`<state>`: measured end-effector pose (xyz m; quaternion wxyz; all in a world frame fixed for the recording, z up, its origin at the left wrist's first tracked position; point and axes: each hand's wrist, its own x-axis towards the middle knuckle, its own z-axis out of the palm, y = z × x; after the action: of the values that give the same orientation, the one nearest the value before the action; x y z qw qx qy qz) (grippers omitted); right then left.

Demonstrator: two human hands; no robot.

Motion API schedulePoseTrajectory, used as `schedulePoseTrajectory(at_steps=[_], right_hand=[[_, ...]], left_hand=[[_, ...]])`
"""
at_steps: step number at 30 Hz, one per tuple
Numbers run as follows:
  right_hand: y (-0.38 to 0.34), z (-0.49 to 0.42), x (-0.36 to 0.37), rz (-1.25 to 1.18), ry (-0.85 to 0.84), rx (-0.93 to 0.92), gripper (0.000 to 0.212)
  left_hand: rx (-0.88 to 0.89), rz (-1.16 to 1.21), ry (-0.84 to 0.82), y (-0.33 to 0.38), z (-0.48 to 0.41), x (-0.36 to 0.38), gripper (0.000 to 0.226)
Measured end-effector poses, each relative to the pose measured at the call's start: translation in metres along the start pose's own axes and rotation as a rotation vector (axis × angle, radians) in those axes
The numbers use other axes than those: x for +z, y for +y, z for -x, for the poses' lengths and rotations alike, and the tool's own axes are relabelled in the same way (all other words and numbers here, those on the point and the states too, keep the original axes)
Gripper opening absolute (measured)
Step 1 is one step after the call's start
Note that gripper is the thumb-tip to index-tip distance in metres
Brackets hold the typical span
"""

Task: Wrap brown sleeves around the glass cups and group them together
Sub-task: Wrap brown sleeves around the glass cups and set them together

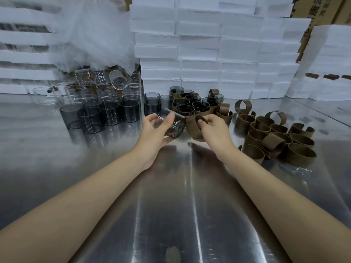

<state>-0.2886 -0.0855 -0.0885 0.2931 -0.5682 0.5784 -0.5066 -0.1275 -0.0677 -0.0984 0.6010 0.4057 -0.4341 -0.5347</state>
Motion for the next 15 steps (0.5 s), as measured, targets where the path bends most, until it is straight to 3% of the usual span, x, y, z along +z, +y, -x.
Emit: schedulePoseTrajectory(at_steps=[3,7,10,15], right_hand=[[-0.002,0.004,0.007,-0.087,-0.022,-0.007,0.02],[-0.004,0.012,0.013,0.046,0.012,-0.242,0.036],[-0.008,0.02,0.016,0.102,0.015,-0.388,0.041],[-0.015,0.027,0.015,0.085,0.016,-0.44,0.039]], left_hand=[[-0.043,0.111,-0.041,0.002,0.0,0.002,0.055],[-0.137,0.237,0.008,0.002,0.001,0.007,0.044],[-0.168,0.214,-0.087,0.0,0.0,0.007,0.022],[-0.151,0.131,-0.077,0.001,0.0,0.006,0.038]])
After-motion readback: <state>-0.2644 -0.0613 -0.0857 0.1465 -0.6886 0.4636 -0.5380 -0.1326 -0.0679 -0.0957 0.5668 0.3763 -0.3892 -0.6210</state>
